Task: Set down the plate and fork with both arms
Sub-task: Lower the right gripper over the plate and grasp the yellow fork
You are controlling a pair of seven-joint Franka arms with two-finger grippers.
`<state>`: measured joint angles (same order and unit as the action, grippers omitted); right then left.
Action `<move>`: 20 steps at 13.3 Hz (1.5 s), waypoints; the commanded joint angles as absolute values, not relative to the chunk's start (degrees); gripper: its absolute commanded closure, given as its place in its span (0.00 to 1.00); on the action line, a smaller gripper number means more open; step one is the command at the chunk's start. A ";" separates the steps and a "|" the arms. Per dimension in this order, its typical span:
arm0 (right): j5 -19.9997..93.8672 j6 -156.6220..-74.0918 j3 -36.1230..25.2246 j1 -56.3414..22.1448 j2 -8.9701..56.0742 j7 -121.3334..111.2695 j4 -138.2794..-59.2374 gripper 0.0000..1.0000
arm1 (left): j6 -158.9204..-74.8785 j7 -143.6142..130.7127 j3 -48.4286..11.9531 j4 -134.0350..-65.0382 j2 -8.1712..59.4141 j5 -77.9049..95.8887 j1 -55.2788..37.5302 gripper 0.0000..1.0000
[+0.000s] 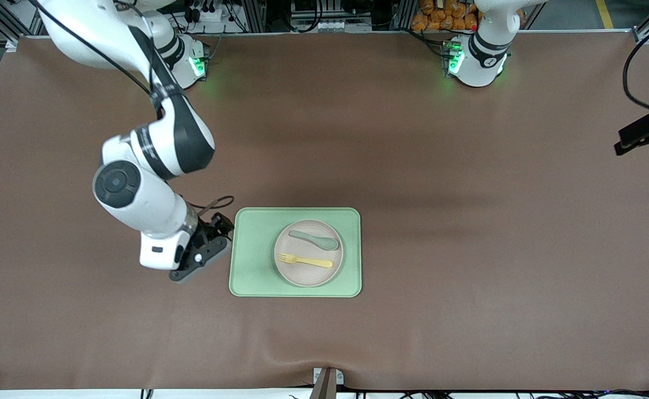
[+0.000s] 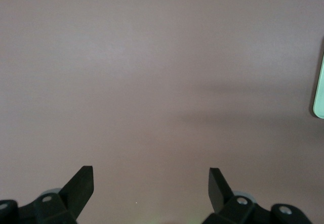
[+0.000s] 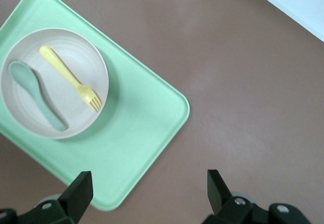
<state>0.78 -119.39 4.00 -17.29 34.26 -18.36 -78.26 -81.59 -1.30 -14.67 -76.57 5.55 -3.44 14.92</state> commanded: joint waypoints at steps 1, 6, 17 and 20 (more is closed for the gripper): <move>0.00 -123.73 3.60 -20.03 40.23 -19.60 -73.58 0.00 | -81.12 -0.97 -14.94 -78.31 2.46 -3.52 16.34 0.00; 0.09 -127.18 3.52 -24.61 49.29 -17.23 -65.41 0.09 | -76.74 -1.50 -14.94 -78.22 1.67 -3.34 17.93 0.00; 0.09 -137.81 3.52 -29.27 57.48 -17.23 -63.90 0.32 | -71.28 2.09 3.52 -78.66 -2.81 1.76 -2.11 0.00; 0.09 -140.00 3.43 -29.71 58.97 -16.88 -63.90 0.32 | -70.31 4.04 2.38 -78.66 -2.73 1.67 -2.11 0.00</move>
<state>0.77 -138.01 3.89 -29.11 56.52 -17.34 -66.44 -71.16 2.68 3.09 -78.10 -1.97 1.09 -2.01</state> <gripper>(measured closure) 0.322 0.000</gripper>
